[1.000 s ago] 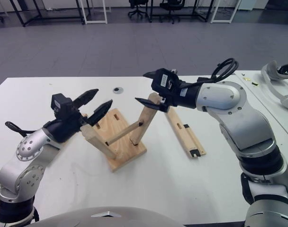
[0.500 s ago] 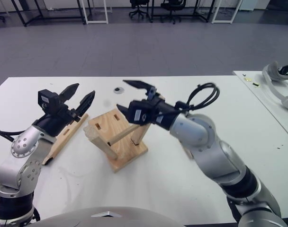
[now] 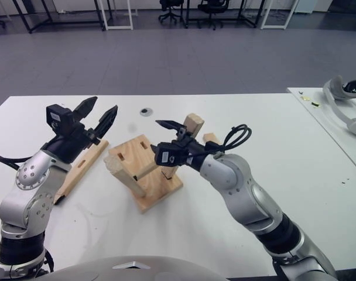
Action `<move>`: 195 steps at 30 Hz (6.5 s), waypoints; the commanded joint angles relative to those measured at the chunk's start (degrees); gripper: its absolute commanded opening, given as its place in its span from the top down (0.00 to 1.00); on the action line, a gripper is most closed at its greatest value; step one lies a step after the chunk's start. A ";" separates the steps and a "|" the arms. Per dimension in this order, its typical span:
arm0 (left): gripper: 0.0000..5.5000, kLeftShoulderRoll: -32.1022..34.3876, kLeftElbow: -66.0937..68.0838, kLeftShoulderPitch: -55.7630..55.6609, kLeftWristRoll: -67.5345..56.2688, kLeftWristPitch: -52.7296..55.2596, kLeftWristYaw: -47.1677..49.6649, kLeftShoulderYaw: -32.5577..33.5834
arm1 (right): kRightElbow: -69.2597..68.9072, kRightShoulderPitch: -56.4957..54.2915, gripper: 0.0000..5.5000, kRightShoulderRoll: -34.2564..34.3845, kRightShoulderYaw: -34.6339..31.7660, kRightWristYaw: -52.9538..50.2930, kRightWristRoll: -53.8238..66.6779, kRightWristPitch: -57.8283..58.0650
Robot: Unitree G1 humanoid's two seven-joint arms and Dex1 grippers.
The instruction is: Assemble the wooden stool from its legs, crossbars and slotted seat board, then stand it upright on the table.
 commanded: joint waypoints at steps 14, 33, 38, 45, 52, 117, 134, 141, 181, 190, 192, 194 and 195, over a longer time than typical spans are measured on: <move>0.41 -1.34 1.46 -1.31 2.64 -2.42 0.18 -0.88 | 1.81 -3.48 0.34 5.80 -5.18 3.66 3.38 1.59; 0.41 -5.38 -16.87 57.95 28.50 -36.54 15.72 -6.76 | 16.30 2.87 0.34 8.87 -33.61 -0.16 30.55 21.19; 0.41 -1.32 -15.55 55.15 20.36 -38.60 8.84 0.19 | 1.74 6.90 0.34 11.61 -28.61 2.05 41.13 27.81; 0.41 -6.21 -17.72 55.72 29.14 -36.83 8.83 -7.70 | -0.98 8.78 0.34 9.25 -27.62 0.44 43.95 29.85; 0.41 -5.72 -25.15 46.29 29.69 -20.15 7.85 -4.34 | -11.60 12.06 0.34 12.45 -19.35 -6.72 46.13 35.55; 0.41 1.97 -20.47 51.46 37.88 -16.80 4.60 -13.99 | 27.94 -21.31 0.34 11.27 0.75 -1.89 24.99 14.33; 0.41 1.11 -17.97 48.37 37.98 -16.57 2.78 -14.96 | 48.77 -18.37 0.34 10.30 9.12 5.93 7.81 1.61; 0.41 0.49 -18.20 48.94 38.03 -16.63 2.83 -14.95 | 53.56 -22.21 0.34 -8.49 0.22 13.49 3.56 -5.50; 0.41 -0.73 -20.33 49.28 38.64 -16.11 2.40 -15.85 | 51.77 -15.40 0.34 -6.48 4.55 39.03 9.05 -28.46; 0.41 -2.11 -20.64 51.60 41.73 -17.05 4.01 -19.49 | 34.49 -15.73 0.34 -28.30 1.02 59.67 34.13 -14.90; 0.41 -2.53 -20.30 52.28 42.52 -17.47 4.71 -20.23 | 39.37 -16.99 0.34 -33.62 4.15 59.68 31.45 -19.62; 0.41 -2.98 -19.94 52.94 43.26 -17.91 5.56 -20.91 | 46.66 -19.49 0.34 -34.49 5.77 59.67 25.21 -24.47; 0.41 -3.08 -19.73 53.00 43.33 -18.04 5.79 -20.99 | 50.63 -20.89 0.34 -33.46 5.80 59.45 21.49 -26.49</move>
